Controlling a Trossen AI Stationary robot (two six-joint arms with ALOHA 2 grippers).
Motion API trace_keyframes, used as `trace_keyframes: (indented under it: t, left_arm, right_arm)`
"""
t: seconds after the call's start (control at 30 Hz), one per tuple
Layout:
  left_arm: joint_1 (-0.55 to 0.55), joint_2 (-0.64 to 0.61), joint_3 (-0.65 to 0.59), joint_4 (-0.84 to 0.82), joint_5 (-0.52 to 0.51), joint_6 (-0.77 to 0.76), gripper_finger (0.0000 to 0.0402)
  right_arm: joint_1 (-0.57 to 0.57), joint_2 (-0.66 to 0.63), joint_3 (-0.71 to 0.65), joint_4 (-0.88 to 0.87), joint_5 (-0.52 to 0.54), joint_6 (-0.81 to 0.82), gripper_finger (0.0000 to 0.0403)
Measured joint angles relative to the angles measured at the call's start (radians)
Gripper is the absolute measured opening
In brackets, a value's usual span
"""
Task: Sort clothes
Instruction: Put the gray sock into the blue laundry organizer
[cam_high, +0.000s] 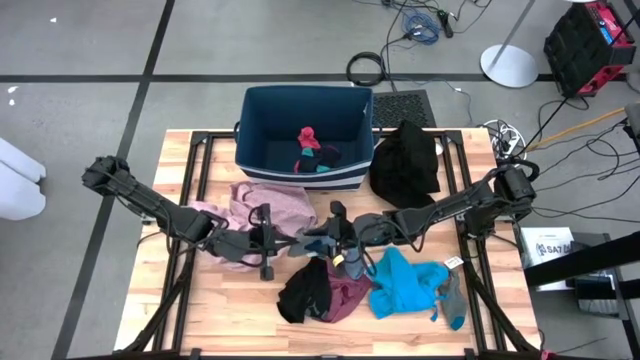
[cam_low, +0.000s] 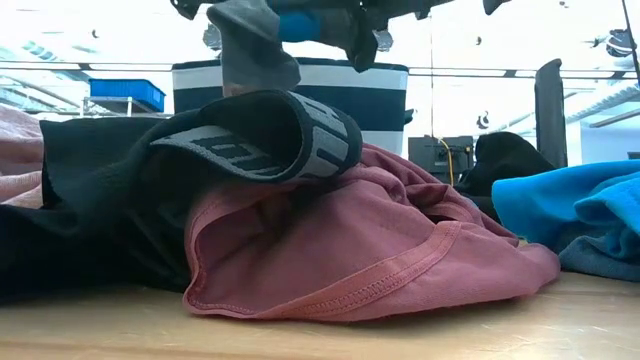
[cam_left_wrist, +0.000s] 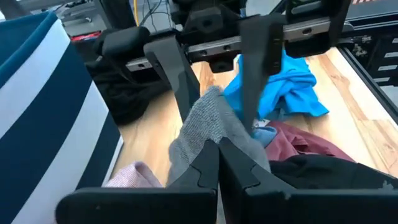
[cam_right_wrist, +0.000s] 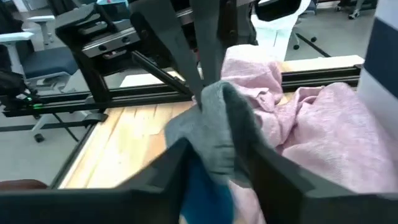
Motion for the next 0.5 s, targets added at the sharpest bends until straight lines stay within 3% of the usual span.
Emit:
trace_keyframes:
  t: [0.17,0.5]
  left_arm:
    - [0.000,0.000,0.000,-0.001,0.000,0.000,0.0020]
    - [-0.001,-0.001,0.000,-0.073,0.060,-0.011,0.0135]
  right_arm:
    - [0.000,0.000,0.000,0.018,0.002,-0.073,0.0016]
    - [0.000,-0.015,0.000,-0.011,0.007,-0.089,0.0002]
